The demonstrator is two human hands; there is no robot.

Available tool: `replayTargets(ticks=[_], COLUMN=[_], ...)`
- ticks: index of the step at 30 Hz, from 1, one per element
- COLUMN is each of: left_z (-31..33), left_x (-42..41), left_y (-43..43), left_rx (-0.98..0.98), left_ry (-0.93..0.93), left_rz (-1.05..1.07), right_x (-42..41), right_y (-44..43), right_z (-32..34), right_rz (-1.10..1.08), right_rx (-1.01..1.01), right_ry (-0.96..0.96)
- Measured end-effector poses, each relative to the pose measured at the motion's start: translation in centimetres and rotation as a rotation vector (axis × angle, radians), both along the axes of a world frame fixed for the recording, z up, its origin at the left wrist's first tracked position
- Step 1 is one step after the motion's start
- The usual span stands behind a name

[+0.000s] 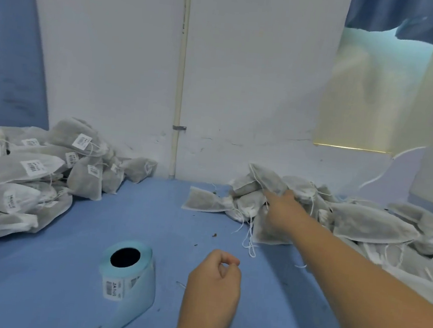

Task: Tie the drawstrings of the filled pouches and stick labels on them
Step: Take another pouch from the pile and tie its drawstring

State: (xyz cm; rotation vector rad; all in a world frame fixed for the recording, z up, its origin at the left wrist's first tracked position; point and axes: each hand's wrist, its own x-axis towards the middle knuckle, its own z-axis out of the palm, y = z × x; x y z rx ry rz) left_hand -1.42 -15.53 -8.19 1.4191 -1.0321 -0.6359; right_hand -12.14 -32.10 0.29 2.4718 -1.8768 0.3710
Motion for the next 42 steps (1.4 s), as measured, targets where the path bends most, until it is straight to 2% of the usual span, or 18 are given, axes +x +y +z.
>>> replayTargets(ticks=[3,11,17,22,24,28,30,33,35,40,42], left_z=[-0.1,-0.4,-0.1,-0.1,0.1,0.7,1.1,1.3,1.3,1.1,1.4], left_x=[0.1,0.1,0.1,0.2,0.4,0.3,0.3,0.0,-0.3,-1.3,-1.8], left_y=[-0.2,-0.4,-0.3,0.1,0.4,1.0,1.4,2.1,2.5,3.3,3.5], left_rx=[0.012,0.056,0.074,0.042,0.021,-0.069,-0.149,-0.211,-0.246,-0.258,-0.279], left_ry=[-0.033,-0.045,-0.072,-0.089,-0.089,-0.012,0.058,0.036,-0.044,-0.248,-0.298], left_rz=[-0.007,-0.010,-0.025,-0.035,-0.040,0.019,0.052,-0.016,-0.083,-0.157,-0.149], right_x=[1.2,1.6,0.0,-2.0,-2.9,-4.6,-5.0,-5.1,-5.0,-5.9,-6.3], right_y=[-2.0,-6.3,-5.1,0.9,4.2,12.1,15.1,18.0,19.2,19.5,19.6], right_z=[0.6,0.1,0.1,-0.1,-0.1,-0.9,-2.0,-4.1,-5.2,-6.1,-5.8], right_rz=[-0.110,-0.146,-0.028,0.022,0.035,0.141,0.172,0.177,0.166,0.132,0.135], right_rx=[0.004,0.026,-0.159,-0.198,-0.182,0.028,0.145,0.350,0.387,0.239,0.198], right_ry=[-0.143,0.098,0.017,-0.276,-0.485,-1.051,-1.212,-1.292,-1.297,-1.120,-1.172])
